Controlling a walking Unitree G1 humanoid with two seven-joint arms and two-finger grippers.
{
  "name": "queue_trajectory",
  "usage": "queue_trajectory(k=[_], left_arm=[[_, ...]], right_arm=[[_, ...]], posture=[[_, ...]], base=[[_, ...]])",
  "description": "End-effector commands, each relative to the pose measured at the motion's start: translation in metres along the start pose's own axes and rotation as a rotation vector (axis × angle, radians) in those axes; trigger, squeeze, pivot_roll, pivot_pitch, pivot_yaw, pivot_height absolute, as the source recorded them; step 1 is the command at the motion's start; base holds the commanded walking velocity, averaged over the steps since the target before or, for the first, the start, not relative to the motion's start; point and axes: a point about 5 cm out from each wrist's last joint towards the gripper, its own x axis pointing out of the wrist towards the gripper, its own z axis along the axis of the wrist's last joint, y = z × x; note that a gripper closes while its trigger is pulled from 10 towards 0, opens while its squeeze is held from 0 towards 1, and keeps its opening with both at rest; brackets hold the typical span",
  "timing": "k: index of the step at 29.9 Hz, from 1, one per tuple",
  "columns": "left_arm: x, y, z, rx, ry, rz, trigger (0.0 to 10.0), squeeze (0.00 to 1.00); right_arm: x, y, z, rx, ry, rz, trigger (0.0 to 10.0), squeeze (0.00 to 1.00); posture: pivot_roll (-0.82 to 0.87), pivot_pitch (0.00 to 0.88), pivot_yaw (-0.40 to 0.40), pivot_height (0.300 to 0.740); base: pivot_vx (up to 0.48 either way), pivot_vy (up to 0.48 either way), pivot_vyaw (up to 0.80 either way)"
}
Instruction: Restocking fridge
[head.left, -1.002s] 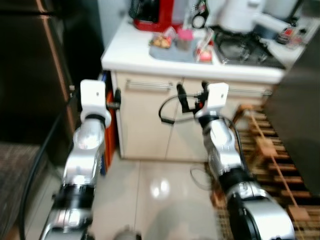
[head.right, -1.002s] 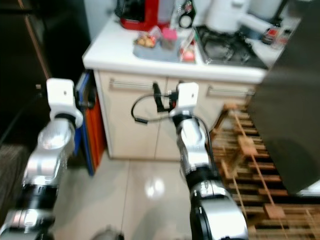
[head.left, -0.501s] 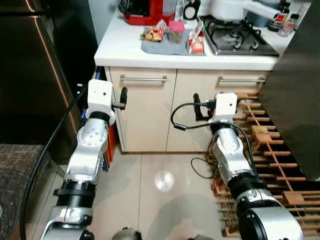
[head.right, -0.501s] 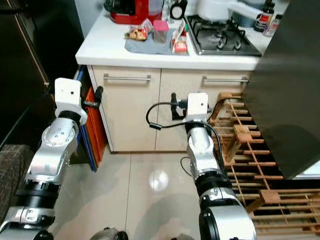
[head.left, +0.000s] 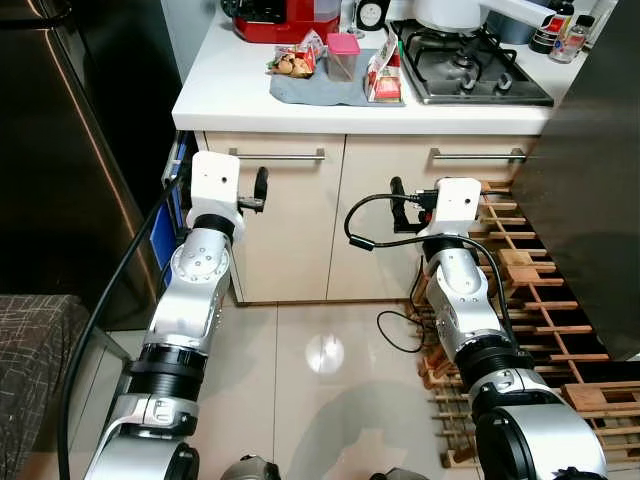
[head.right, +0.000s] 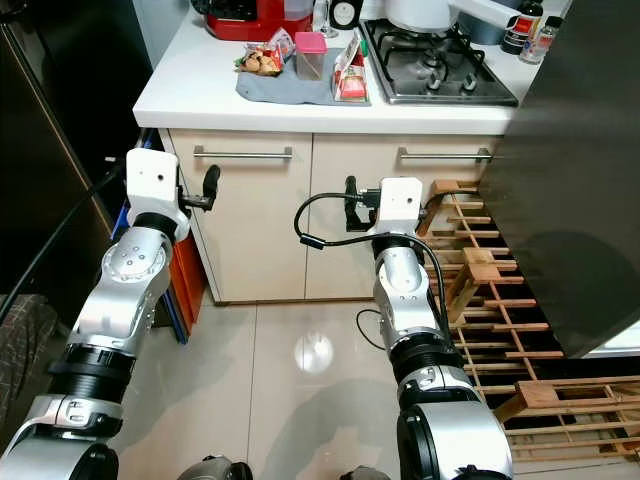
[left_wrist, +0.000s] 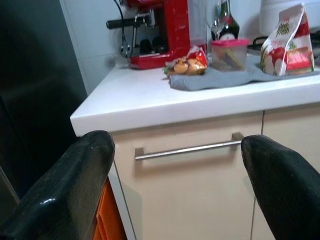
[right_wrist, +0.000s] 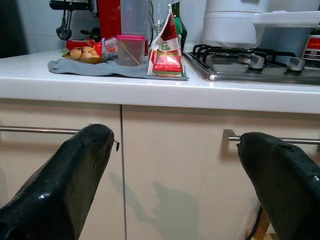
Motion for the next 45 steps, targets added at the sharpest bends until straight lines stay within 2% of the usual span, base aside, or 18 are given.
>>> queue_trajectory(k=[1,4,6,9,11,24,28,29,34,38,44,45], left_arm=[[0.000,-0.004,0.005,-0.024,-0.020,-0.018,10.0,0.00],[-0.001,-0.004,0.008,-0.069,-0.041,-0.003,10.0,0.00],[0.000,-0.004,0.014,-0.068,-0.071,0.018,10.0,0.00],[0.000,-0.004,0.018,-0.064,-0.091,0.021,10.0,0.00],[0.001,-0.001,0.024,-0.065,-0.125,0.031,10.0,0.00],[0.001,0.000,0.027,-0.077,-0.142,0.048,10.0,0.00],[0.001,0.000,0.029,-0.080,-0.149,0.050,10.0,0.00],[0.002,0.000,0.030,-0.083,-0.154,0.054,10.0,0.00],[0.002,0.001,0.032,-0.085,-0.164,0.058,10.0,0.00],[0.002,0.001,0.034,-0.081,-0.174,0.059,10.0,0.00],[0.002,0.000,0.034,-0.076,-0.177,0.052,10.0,0.00],[0.002,0.000,0.035,-0.075,-0.178,0.048,10.0,0.00]], right_arm=[[0.000,-0.001,0.002,-0.008,-0.016,-0.001,10.0,0.00],[0.003,0.000,0.008,-0.016,-0.038,0.008,10.0,0.00],[0.007,0.001,0.019,-0.030,-0.095,0.017,10.0,0.00],[0.010,0.000,0.026,-0.015,-0.118,0.013,10.0,0.00],[0.015,-0.002,0.040,-0.006,-0.173,0.001,10.0,0.00],[0.023,0.001,0.059,-0.003,-0.236,0.037,10.0,0.00],[0.027,0.006,0.071,0.010,-0.272,0.071,10.0,0.00],[0.031,0.011,0.083,0.013,-0.311,0.099,10.0,0.00],[0.036,0.018,0.103,0.023,-0.375,0.133,10.0,0.00],[0.040,0.027,0.128,0.046,-0.456,0.185,10.0,0.00],[0.044,0.031,0.140,0.060,-0.475,0.203,10.0,0.00],[0.048,0.032,0.144,0.094,-0.455,0.195,10.0,0.00]], posture=[[-0.07,0.000,0.002,0.740],[-0.07,0.000,0.001,0.740],[-0.07,0.000,-0.003,0.740],[-0.07,0.000,-0.003,0.740],[-0.07,0.000,-0.009,0.740],[-0.07,0.000,-0.007,0.740],[-0.07,0.000,-0.007,0.740],[-0.07,0.000,-0.011,0.740],[-0.06,0.000,-0.013,0.740],[-0.05,0.000,-0.019,0.740],[-0.05,0.000,-0.019,0.740],[-0.05,0.000,-0.021,0.740]], base=[[0.000,0.000,0.00],[0.270,0.000,0.00],[0.480,0.000,0.00],[0.480,0.000,0.00],[0.480,0.000,0.00],[0.480,0.000,0.00],[0.474,0.000,0.00],[0.469,0.000,0.00],[0.469,0.000,0.00],[0.471,0.000,0.00],[0.469,0.000,0.00],[0.469,0.000,0.00]])
